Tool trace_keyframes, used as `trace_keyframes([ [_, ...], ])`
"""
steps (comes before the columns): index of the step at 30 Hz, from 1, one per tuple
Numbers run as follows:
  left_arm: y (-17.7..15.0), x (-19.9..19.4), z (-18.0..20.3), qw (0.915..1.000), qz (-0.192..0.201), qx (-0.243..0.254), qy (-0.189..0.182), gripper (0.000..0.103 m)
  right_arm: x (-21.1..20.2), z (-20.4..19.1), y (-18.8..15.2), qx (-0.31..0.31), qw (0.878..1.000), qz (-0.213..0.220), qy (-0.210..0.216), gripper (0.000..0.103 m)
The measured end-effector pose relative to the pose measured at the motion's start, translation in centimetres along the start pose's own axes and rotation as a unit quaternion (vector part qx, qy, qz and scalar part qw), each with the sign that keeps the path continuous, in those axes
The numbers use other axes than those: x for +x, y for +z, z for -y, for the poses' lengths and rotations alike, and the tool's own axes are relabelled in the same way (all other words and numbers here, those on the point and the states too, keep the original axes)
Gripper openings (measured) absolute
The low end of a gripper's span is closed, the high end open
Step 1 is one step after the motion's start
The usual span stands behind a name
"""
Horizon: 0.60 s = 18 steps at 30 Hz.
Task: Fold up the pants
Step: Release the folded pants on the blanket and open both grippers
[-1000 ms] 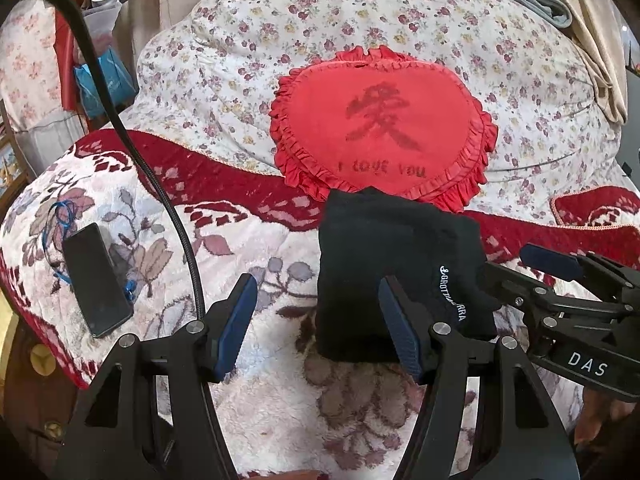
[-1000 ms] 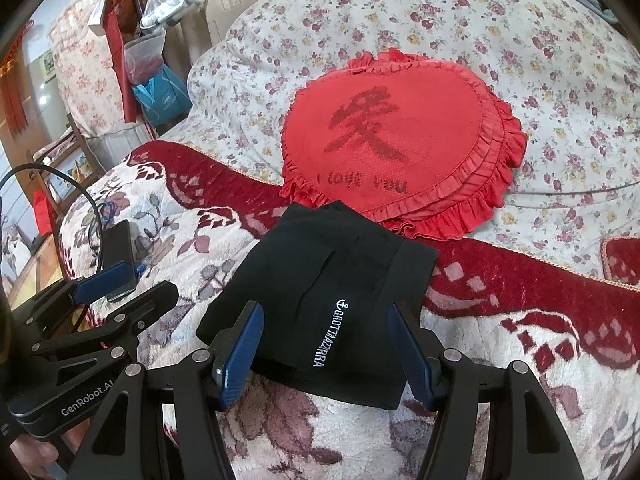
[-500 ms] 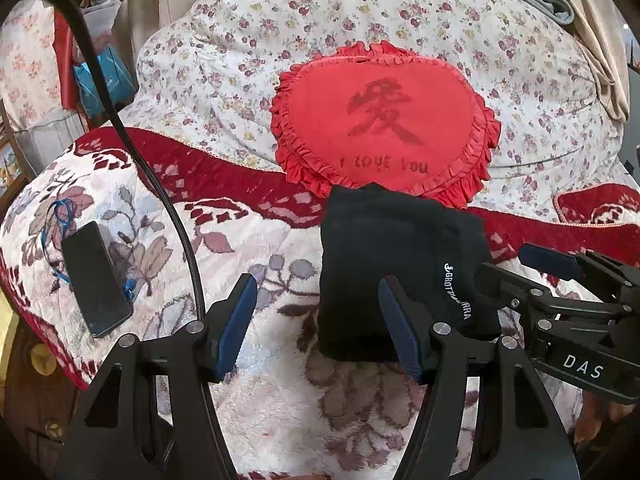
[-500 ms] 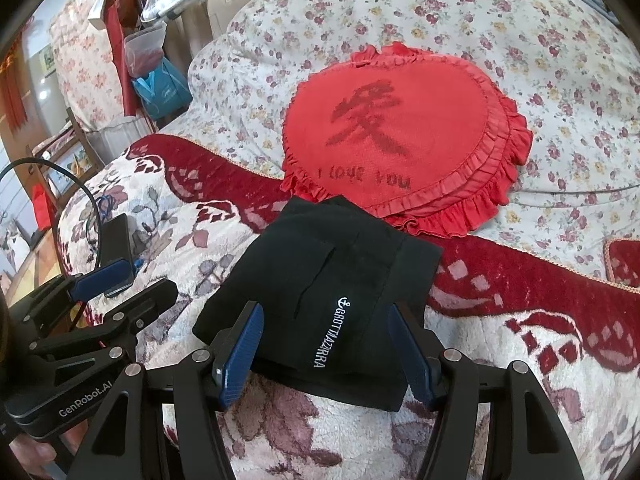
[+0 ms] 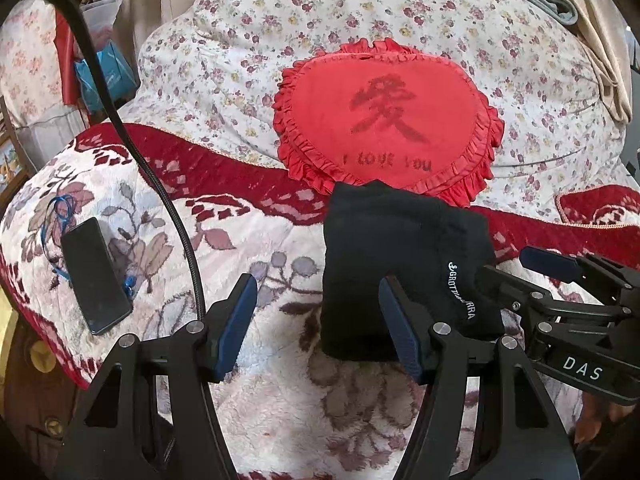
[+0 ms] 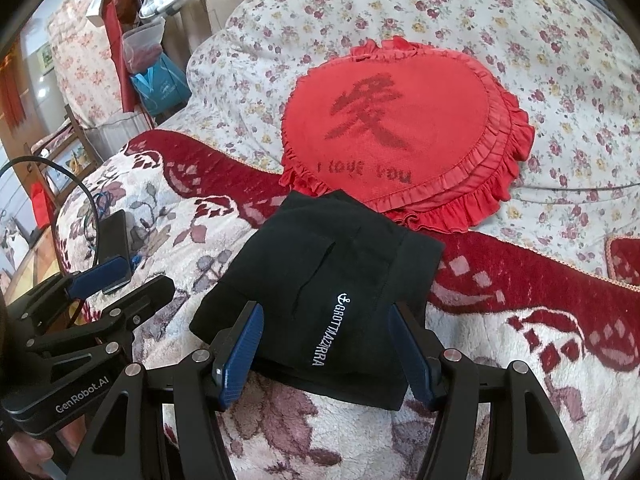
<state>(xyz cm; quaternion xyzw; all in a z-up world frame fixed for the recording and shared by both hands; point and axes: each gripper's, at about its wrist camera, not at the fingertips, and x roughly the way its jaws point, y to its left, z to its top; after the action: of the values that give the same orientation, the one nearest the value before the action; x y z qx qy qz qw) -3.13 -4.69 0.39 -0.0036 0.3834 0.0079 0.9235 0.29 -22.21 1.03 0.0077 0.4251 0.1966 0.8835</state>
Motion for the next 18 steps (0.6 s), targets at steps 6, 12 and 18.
trace_keyframes([
  [6, -0.01, 0.01, -0.04, 1.0000, 0.000, 0.000, -0.001, 0.063, -0.05, -0.02, 0.00, 0.000, 1.000, 0.000, 0.000, 0.063],
  [12, 0.00, 0.03, -0.06, 1.0000, -0.001, 0.001, -0.001, 0.063, 0.04, -0.05, -0.08, -0.002, 1.000, -0.002, 0.000, 0.063],
  [18, -0.03, 0.00, -0.11, 1.0000, -0.001, -0.001, 0.000, 0.063, 0.12, -0.06, -0.20, -0.004, 1.000, -0.005, 0.002, 0.063],
])
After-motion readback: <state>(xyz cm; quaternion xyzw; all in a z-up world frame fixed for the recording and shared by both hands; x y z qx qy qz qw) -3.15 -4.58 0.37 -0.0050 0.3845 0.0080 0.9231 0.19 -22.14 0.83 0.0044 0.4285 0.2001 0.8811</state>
